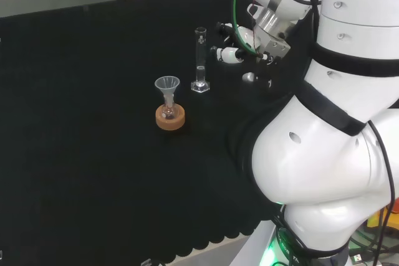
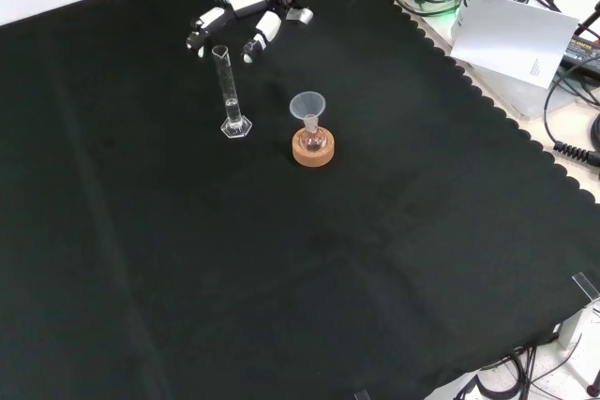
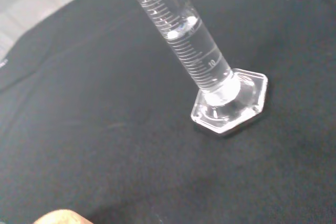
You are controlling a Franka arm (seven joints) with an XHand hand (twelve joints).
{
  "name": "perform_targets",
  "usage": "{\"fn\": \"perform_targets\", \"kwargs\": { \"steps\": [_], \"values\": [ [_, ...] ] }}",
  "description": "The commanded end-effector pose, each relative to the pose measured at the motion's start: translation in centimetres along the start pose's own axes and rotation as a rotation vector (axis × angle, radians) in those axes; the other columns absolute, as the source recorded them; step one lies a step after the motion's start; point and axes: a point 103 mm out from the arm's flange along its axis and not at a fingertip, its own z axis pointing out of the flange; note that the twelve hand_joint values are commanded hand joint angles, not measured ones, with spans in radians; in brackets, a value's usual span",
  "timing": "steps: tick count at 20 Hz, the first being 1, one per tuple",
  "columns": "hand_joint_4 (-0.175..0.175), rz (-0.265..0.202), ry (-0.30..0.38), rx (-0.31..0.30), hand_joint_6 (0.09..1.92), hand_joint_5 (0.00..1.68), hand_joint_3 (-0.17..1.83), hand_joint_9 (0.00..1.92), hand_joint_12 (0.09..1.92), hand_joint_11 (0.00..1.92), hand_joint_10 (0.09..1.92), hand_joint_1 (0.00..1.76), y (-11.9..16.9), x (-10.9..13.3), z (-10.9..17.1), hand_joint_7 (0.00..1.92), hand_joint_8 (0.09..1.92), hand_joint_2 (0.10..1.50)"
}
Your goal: Pick up the graduated cylinder.
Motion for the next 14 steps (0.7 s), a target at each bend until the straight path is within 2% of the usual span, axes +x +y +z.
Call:
{"fn": "perform_targets", "kwargs": {
  "steps": [1,7,14],
  "values": [
    [-0.028,-0.071,0.130,-0.030,0.09,0.29,-0.17,0.42,1.38,0.20,0.68,0.77,0.7,0.0,1.8,0.17,0.68,1.07],
    [-0.016,-0.125,0.200,-0.022,0.09,0.29,-0.17,0.48,1.36,0.25,0.66,0.82,1.3,0.2,2.9,0.24,0.68,1.04],
    [-0.009,-0.181,0.297,-0.078,0.09,0.32,-0.17,0.56,1.34,0.31,0.61,0.90,1.8,0.5,3.0,0.35,0.66,1.02]
  ]
}}
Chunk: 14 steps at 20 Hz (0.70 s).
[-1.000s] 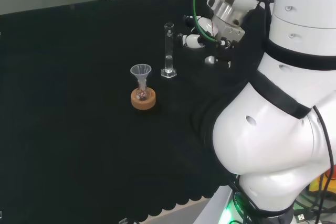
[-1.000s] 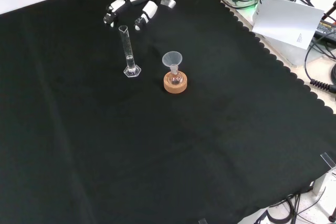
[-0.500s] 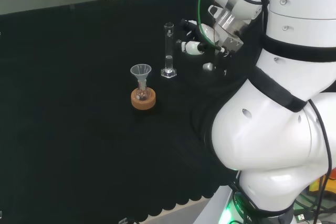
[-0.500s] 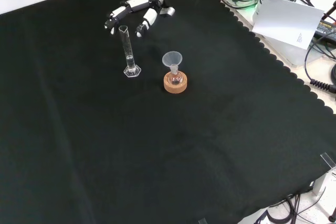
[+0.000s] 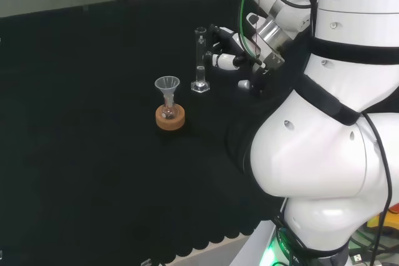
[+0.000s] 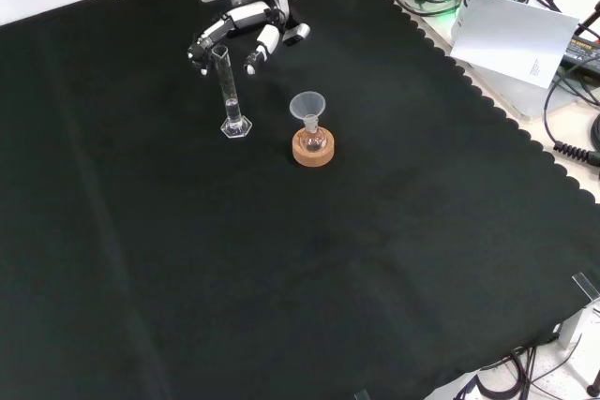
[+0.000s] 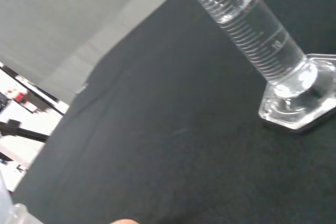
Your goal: Pick up the graduated cylinder.
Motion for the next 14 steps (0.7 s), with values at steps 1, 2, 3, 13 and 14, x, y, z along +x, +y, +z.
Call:
{"fn": "perform_targets", "kwargs": {
  "steps": [1,2,3,13,14],
  "values": [
    [-0.008,-0.049,0.094,-0.038,0.09,0.32,-0.17,0.56,1.34,0.31,0.61,0.91,0.67,0.40,0.43,0.35,0.65,1.02],
    [-0.007,-0.057,0.105,-0.037,0.09,0.33,-0.17,0.57,1.33,0.31,0.61,0.91,0.73,0.40,0.46,0.36,0.65,1.02],
    [-0.005,-0.065,0.113,-0.032,0.09,0.33,-0.17,0.57,1.33,0.32,0.61,0.92,0.78,0.42,0.51,0.37,0.65,1.02],
    [-0.001,-0.111,0.158,0.043,0.09,0.35,-0.17,0.60,1.33,0.33,0.59,0.93,0.95,0.11,1.20,0.39,0.64,1.01],
    [-0.001,-0.113,0.167,0.046,0.09,0.35,-0.17,0.60,1.33,0.33,0.59,0.93,0.94,0.07,1.32,0.39,0.64,1.01]
  ]
}}
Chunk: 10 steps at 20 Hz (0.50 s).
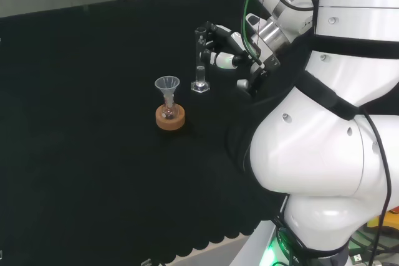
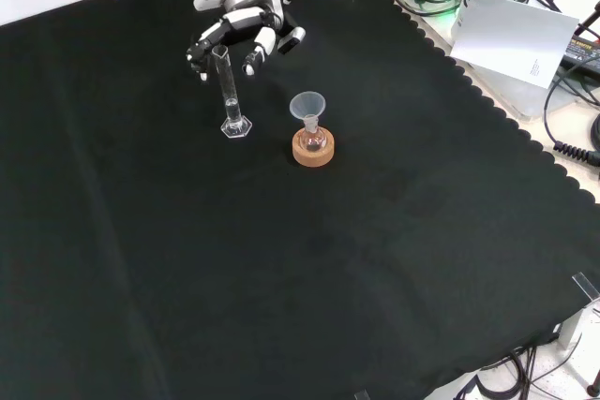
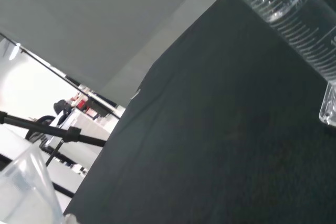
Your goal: Pick up the graduated cylinder.
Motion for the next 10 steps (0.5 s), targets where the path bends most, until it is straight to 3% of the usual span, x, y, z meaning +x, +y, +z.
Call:
{"fn": "perform_targets", "kwargs": {
  "steps": [1,10],
  "values": [
    [0.000,-0.016,0.041,0.031,0.09,0.35,-0.17,0.60,1.33,0.34,0.59,0.93,-0.1,-0.2,0.7,0.39,0.64,1.01],
    [0.005,-0.032,0.112,0.016,0.09,0.37,-0.17,0.60,1.32,0.36,0.57,0.99,0.4,-0.5,1.9,0.39,0.63,1.00]
  ]
}}
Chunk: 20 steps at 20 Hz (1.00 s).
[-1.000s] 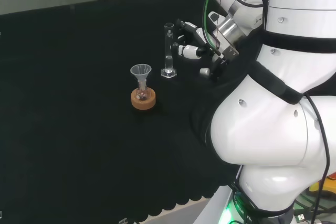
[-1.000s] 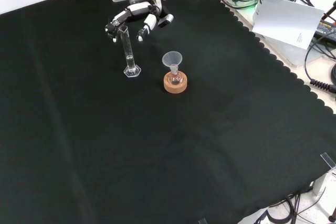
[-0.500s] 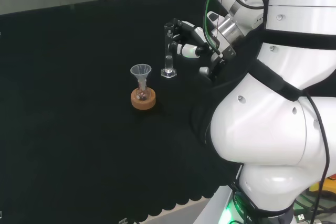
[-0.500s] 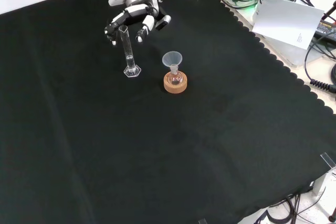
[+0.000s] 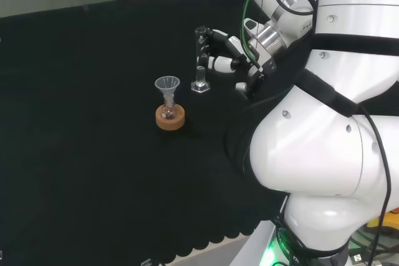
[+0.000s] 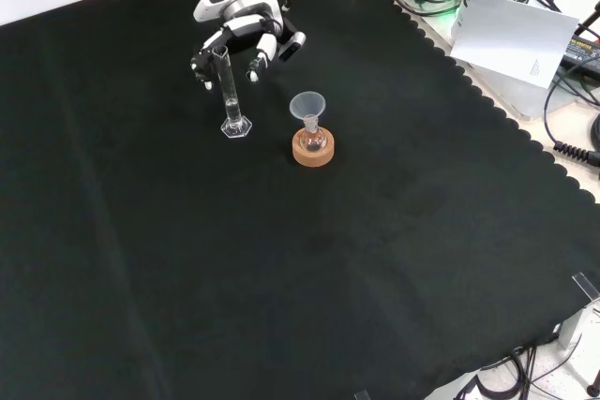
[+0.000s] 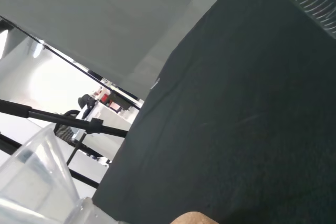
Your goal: Pick up the graduated cylinder.
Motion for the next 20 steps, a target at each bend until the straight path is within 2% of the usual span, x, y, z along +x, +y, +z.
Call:
{"fn": "perform_targets", "kwargs": {
  "steps": [1,10,20],
  "values": [
    [0.006,-0.007,0.041,-0.011,0.09,0.37,-0.17,0.60,1.32,0.35,0.57,0.99,0.45,-0.30,0.71,0.38,0.63,1.00],
    [0.013,-0.003,0.079,-0.028,0.09,0.41,-0.17,0.62,1.31,0.37,0.57,1.03,0.70,-1.03,1.01,0.40,0.63,1.01],
    [0.019,-0.014,0.101,-0.013,0.09,0.47,-0.17,0.66,1.29,0.41,0.57,1.05,0.83,-1.14,1.11,0.42,0.64,1.05]
  ]
}}
